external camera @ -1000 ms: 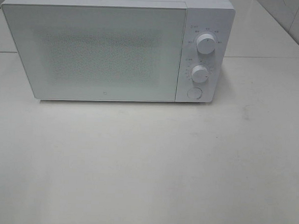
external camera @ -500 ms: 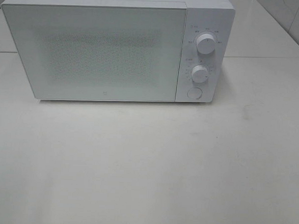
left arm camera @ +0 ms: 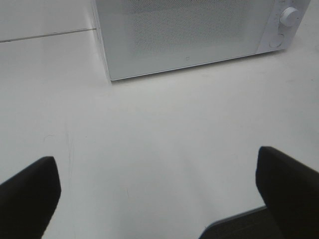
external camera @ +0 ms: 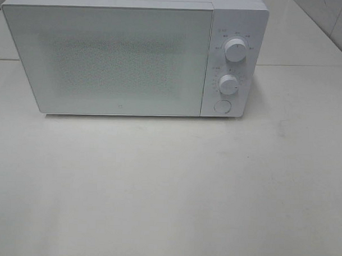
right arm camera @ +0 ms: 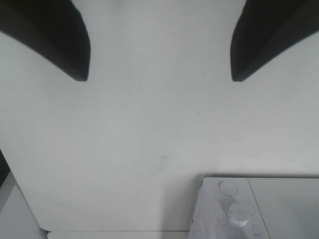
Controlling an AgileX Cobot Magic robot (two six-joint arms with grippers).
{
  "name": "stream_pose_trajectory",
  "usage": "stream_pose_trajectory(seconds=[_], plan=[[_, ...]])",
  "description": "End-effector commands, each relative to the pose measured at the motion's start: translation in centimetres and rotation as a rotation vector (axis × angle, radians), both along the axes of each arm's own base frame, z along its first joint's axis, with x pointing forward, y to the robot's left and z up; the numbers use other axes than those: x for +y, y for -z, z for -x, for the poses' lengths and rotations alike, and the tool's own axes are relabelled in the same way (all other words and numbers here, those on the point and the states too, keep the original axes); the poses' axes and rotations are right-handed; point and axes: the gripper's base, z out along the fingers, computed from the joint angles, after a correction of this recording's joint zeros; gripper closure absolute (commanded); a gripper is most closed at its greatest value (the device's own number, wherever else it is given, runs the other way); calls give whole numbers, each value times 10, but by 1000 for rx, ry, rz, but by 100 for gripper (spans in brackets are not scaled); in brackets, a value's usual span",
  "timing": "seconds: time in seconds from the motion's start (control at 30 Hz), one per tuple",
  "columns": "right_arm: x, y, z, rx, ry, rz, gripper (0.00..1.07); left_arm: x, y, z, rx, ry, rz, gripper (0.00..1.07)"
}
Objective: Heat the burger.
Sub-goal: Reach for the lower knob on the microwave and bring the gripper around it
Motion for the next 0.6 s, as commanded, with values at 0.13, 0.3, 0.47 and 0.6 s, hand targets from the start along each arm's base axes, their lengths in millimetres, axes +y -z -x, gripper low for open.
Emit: stream_pose_trajectory(seconds=[0.13,0.3,0.47,0.6], plan=[[0,0,2,-16,3,1,32,0,0,3,-32,-5,13,4],[0,0,2,-16,3,1,32,0,0,3,-32,-5,13,4],[0,0,2,-16,3,1,32,0,0,3,-32,-5,13,4],[0,0,2,-16,3,1,32,0,0,3,-32,-5,13,4]])
